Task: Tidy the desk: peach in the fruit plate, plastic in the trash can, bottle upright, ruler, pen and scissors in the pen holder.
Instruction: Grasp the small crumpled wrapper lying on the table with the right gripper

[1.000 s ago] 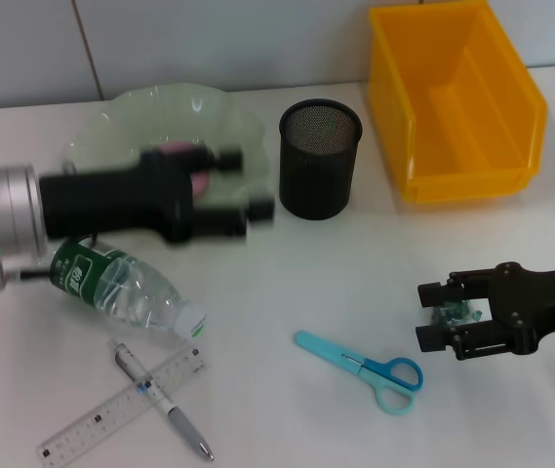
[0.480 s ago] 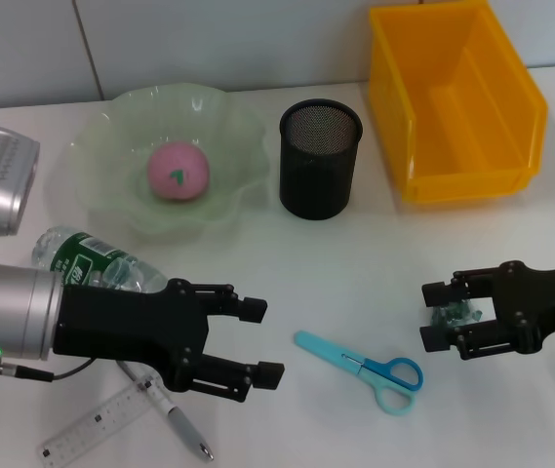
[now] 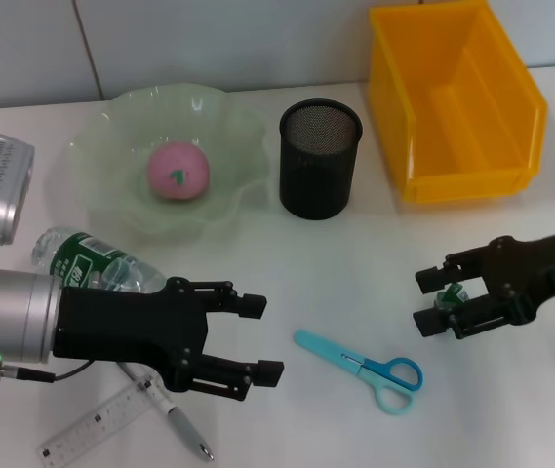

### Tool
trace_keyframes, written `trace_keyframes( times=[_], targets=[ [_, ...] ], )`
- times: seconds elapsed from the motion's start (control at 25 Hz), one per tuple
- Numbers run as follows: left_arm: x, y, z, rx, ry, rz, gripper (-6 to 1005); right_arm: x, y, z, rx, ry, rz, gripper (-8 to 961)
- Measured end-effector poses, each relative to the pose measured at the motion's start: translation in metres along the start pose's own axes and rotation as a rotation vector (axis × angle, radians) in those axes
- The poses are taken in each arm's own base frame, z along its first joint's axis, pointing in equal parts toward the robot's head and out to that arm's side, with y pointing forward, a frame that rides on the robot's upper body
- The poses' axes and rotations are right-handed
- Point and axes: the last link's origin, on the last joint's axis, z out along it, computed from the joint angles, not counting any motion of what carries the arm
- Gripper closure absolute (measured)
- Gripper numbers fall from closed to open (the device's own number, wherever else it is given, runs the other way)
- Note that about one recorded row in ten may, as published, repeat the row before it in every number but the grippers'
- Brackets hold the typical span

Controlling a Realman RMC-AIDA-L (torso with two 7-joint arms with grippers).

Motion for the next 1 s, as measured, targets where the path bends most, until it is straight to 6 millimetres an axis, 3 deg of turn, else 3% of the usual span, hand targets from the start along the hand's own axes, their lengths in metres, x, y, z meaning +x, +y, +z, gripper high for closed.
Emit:
trace_keyframes(
  times=[0.12,0.52,1.0],
  targets=[
    [0.000,-0.001,-0.001,0.010,0.011,0.004,137,-0.028,0.002,0.001,0.033,0.152,-0.014,238],
    [-0.001,-0.001,-0.005,0.027,0.029,0.004,137,-0.066,0.001,0.007,0.165,0.466,-0.085,240],
    [0.000,-0.002,-0.006,0.034,0.037,0.003,137,-0.069,-0.010,0.031,0.280,0.680,-0.172,242]
  ],
)
